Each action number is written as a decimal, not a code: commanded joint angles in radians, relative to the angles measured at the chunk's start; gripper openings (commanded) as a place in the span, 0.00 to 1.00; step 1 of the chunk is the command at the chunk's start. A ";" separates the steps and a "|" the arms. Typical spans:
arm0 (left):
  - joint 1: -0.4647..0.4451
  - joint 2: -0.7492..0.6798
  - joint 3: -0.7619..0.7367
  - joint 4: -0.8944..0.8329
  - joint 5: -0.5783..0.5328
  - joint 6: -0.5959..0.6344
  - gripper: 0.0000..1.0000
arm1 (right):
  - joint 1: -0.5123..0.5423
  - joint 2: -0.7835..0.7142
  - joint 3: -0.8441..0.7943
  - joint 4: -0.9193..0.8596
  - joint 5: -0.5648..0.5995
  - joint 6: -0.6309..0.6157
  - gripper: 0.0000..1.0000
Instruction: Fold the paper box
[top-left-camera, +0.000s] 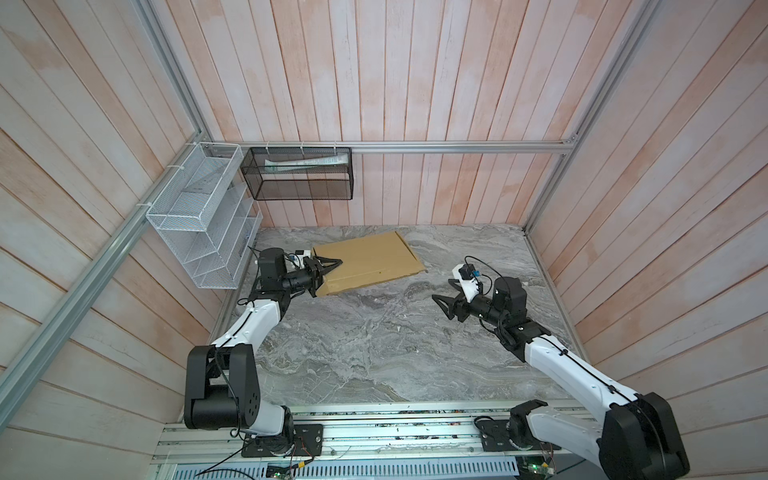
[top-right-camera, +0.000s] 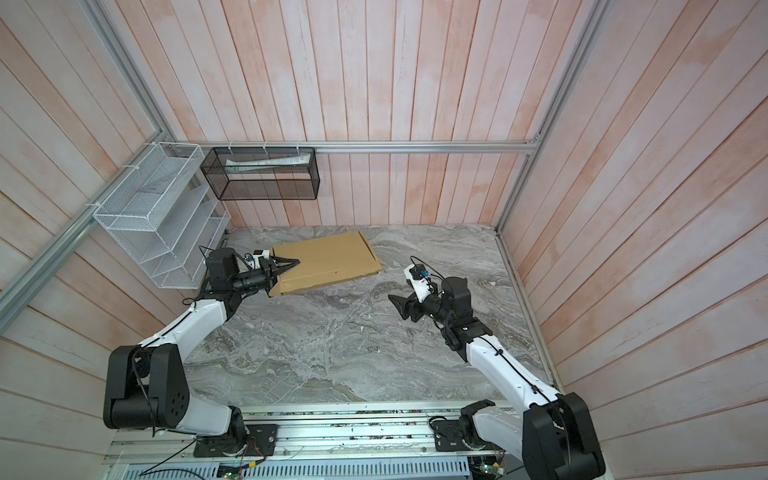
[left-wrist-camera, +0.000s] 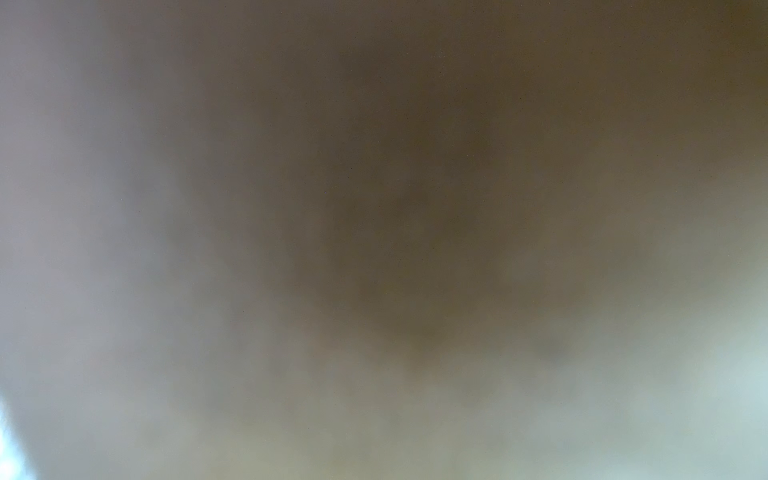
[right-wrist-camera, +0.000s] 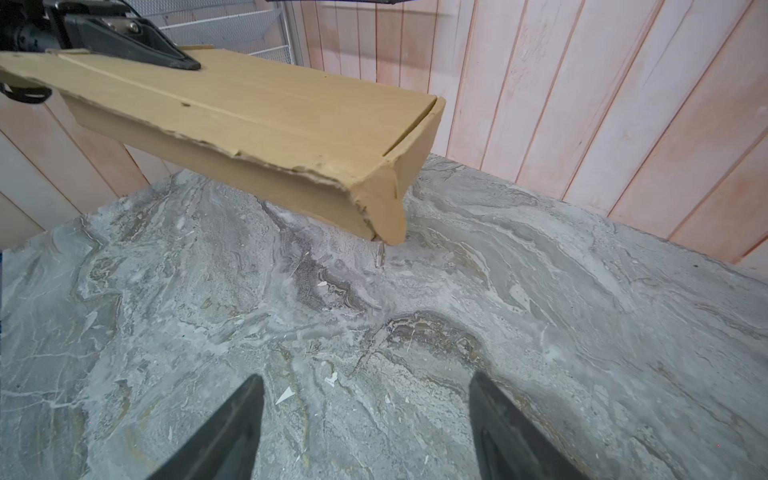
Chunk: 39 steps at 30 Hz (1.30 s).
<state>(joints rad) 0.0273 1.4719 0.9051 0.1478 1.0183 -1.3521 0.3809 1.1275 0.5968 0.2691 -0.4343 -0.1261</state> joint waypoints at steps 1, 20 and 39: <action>-0.002 -0.027 -0.009 -0.105 -0.043 -0.046 0.35 | 0.046 0.002 -0.033 0.041 0.149 -0.115 0.78; -0.022 -0.092 -0.006 -0.397 -0.061 -0.073 0.32 | 0.104 0.101 -0.146 0.300 0.069 -0.248 0.80; 0.023 -0.086 0.121 -0.810 -0.050 0.064 0.31 | 0.167 0.114 -0.194 0.357 0.096 -0.326 0.80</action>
<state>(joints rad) 0.0399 1.3918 0.9913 -0.5415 0.9398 -1.3415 0.5385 1.2404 0.4004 0.6147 -0.3481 -0.4248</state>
